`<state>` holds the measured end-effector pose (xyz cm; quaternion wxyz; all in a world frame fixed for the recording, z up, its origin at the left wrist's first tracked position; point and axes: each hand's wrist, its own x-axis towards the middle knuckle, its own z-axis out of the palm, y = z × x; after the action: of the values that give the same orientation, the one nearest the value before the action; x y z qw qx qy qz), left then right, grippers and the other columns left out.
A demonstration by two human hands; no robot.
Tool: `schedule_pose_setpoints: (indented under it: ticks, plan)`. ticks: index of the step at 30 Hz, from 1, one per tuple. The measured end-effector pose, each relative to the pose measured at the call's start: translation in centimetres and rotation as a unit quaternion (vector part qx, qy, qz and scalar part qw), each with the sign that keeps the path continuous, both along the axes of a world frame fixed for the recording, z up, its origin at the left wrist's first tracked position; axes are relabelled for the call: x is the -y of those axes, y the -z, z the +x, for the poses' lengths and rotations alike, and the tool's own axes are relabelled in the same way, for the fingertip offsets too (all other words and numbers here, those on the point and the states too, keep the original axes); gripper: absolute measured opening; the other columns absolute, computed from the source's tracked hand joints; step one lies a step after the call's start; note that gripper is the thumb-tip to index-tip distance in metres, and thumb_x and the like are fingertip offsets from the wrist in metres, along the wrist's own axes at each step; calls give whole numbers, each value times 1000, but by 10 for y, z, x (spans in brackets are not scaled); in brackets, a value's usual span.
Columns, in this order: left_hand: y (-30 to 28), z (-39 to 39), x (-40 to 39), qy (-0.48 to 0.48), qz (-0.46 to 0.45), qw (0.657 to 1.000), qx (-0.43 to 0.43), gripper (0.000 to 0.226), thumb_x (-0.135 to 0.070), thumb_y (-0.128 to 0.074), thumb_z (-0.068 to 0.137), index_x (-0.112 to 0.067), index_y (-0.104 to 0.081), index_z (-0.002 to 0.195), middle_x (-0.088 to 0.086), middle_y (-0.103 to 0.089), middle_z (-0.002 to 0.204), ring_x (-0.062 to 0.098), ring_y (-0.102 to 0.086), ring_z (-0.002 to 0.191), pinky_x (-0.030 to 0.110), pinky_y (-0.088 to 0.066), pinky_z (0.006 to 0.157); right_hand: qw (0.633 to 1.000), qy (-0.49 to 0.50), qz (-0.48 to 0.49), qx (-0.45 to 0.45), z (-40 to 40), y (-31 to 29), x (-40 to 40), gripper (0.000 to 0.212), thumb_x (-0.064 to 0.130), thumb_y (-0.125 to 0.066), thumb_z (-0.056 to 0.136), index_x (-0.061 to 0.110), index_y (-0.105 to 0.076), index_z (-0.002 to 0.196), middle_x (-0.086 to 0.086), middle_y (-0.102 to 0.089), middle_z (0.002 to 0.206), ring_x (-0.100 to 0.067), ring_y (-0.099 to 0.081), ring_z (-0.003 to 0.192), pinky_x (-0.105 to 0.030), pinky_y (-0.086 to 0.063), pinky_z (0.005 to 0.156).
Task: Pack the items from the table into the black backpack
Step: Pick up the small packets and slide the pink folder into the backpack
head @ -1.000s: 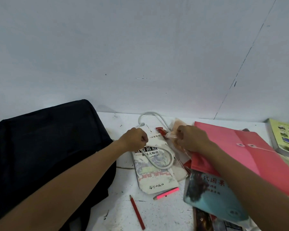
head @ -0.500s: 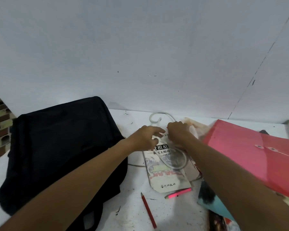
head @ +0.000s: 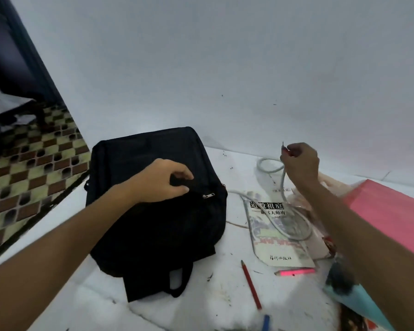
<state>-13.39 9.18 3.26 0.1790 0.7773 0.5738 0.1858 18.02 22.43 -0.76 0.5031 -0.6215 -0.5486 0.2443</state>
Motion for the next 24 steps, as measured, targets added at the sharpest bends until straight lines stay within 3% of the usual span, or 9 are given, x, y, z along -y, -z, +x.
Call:
schedule_pose_setpoints:
  ticks: [2,5,9,12,14,17,19,22,24]
  plan:
    - [4,-27,17,-25,-13,999,-21,36,-38,-79,73,-26,-69,105,-14,-65,103,2,-59,101,17,-45,89,997,-77,9,-31,-29,-7,16,7,16,-69,80,16,-66,86,-8,-70,85,-26,-67,84,-45,-55,80]
    - [21,-49,32,-58,-32,997,-38,54,-62,-70,61,-33,-64,106,-13,-59,111,6,-54,107,25,-42,97,981,-182,-11,-61,-80,-12,45,13,12,-70,78,24,-65,80,-5,-70,82,-21,-67,78,-49,-57,77]
    - [43,-59,38,-112,10,990,-80,55,-38,-81,65,-27,-55,113,-8,-47,110,9,-46,103,25,-42,89,940,-333,-21,-75,-128,-13,90,18,-1,-68,79,12,-67,91,-2,-70,82,-14,-67,77,-39,-58,76]
    - [45,-57,44,-121,58,987,-93,30,-28,-72,68,-22,-56,94,-7,-51,91,12,-51,83,32,-48,73,885,-462,37,29,-149,-5,122,19,2,-68,80,11,-68,97,3,-70,88,-9,-67,82,-22,-54,76]
    - [44,-54,45,-121,85,987,-56,14,-21,-66,69,-17,-63,82,-6,-59,78,12,-55,71,30,-47,67,851,-514,57,91,-157,4,137,21,2,-66,79,9,-68,99,3,-69,92,-7,-65,86,-18,-51,77]
    - [31,-59,44,-167,136,975,48,11,-5,-68,74,-10,-74,83,-4,-70,78,7,-62,72,13,-48,68,813,-516,102,249,-172,18,145,29,9,-60,80,11,-65,108,-3,-67,102,-17,-60,96,-31,-50,84]
    - [14,-62,40,-183,160,968,66,14,-3,-69,77,-7,-77,87,-7,-70,81,2,-62,73,2,-43,71,796,-482,129,342,-184,23,145,33,8,-56,78,9,-63,110,-9,-64,105,-28,-57,99,-41,-51,80]
    - [-11,-64,32,-184,182,964,62,15,-2,-68,79,-7,-77,89,-9,-68,80,0,-62,72,0,-41,71,799,-423,190,382,-215,22,140,35,10,-46,78,6,-65,107,-15,-64,102,-38,-59,95,-43,-56,65]
    - [-22,-65,26,-184,198,960,73,15,0,-67,78,-6,-77,88,-8,-68,77,-5,-61,68,1,-42,68,812,-388,177,398,-236,16,132,39,13,-42,83,5,-63,114,-20,-58,119,-42,-56,106,-44,-56,72]
